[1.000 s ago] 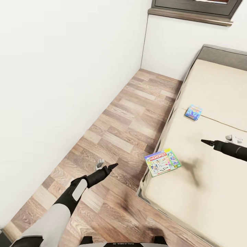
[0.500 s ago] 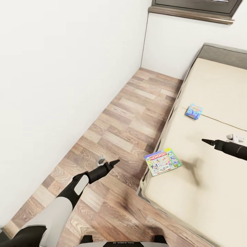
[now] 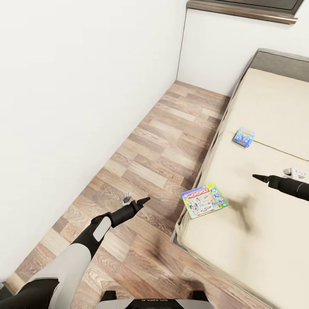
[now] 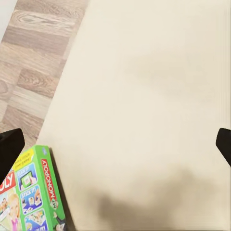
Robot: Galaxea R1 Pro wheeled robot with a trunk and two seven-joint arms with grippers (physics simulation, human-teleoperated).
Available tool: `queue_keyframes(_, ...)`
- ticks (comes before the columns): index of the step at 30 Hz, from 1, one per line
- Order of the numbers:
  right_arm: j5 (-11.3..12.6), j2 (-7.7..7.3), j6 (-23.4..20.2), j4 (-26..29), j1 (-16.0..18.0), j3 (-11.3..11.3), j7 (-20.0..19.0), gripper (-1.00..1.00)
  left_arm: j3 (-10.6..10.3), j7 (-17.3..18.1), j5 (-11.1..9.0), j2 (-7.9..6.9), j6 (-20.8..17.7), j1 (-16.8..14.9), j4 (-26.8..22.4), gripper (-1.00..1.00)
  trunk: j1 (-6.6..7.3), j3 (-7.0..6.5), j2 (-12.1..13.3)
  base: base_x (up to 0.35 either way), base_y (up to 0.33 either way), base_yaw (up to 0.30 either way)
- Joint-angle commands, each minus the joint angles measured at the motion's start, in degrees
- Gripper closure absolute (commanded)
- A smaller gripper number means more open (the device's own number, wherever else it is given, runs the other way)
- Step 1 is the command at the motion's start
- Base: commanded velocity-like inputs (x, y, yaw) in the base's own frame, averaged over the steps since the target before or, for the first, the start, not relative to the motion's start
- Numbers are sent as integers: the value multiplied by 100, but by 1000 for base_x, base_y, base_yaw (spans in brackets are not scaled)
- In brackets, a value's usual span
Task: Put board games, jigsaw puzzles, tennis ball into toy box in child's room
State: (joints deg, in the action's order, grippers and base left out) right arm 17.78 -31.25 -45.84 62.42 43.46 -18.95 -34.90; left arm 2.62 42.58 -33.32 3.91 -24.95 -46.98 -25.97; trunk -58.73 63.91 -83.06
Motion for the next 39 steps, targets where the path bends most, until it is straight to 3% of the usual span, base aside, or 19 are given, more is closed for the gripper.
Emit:
queue_keyframes(1,11,0,-42,2,2,-9,37,-100,24,25,-17,6,-53,-22,3,-100,0,12,-2,0,0,0)
queue_keyframes(17,30,49,-74,92,-3,-4,385,-100,-199,137,-17,-8,-54,-101,14,-100,0,157,-2,0,0,0)
queue_keyframes(39,32,65,-81,164,-36,-3,430,-100,-235,180,-24,-50,-83,-128,21,-100,0,359,-2,0,0,0)
